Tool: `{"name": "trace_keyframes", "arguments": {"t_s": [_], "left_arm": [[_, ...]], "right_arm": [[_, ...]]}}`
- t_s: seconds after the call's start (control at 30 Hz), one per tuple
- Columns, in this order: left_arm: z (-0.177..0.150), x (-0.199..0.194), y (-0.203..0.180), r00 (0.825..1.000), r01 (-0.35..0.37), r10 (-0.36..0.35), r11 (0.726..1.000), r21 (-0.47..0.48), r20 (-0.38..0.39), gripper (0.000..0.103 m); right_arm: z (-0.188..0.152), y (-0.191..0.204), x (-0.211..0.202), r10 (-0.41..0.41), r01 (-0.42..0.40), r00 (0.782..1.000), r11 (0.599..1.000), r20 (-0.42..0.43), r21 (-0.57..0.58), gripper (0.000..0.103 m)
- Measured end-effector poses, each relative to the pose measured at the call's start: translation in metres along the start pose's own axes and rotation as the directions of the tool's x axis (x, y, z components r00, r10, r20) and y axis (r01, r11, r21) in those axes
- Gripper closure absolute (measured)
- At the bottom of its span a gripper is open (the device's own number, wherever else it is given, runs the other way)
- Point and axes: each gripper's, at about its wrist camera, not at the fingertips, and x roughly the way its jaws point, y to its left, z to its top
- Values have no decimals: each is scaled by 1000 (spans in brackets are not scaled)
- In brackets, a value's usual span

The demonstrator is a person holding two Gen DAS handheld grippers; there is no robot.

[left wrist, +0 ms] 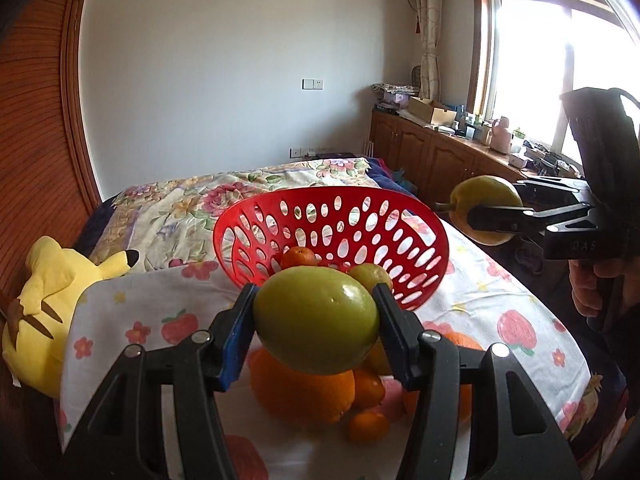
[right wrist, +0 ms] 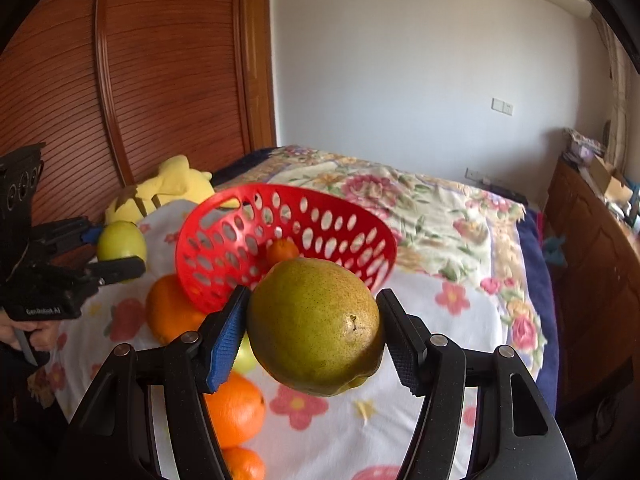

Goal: Organize fruits
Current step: 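Lower the lime and pear into the red basket and open both tools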

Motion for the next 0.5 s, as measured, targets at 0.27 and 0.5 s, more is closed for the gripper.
{"name": "trace_keyframes", "arguments": {"t_s": [0.27,0.5], "left_arm": [[14,26,5,1000,-6,6,1000,-8,-15,47],[19,42,9,999,-18,18,1000,2,-35,47]], "right_arm": [[27,-9,49,12,-13,999,999,-46,-32,37],[31,-10,98,12,-19,993,998,-114,-60,37]]}}
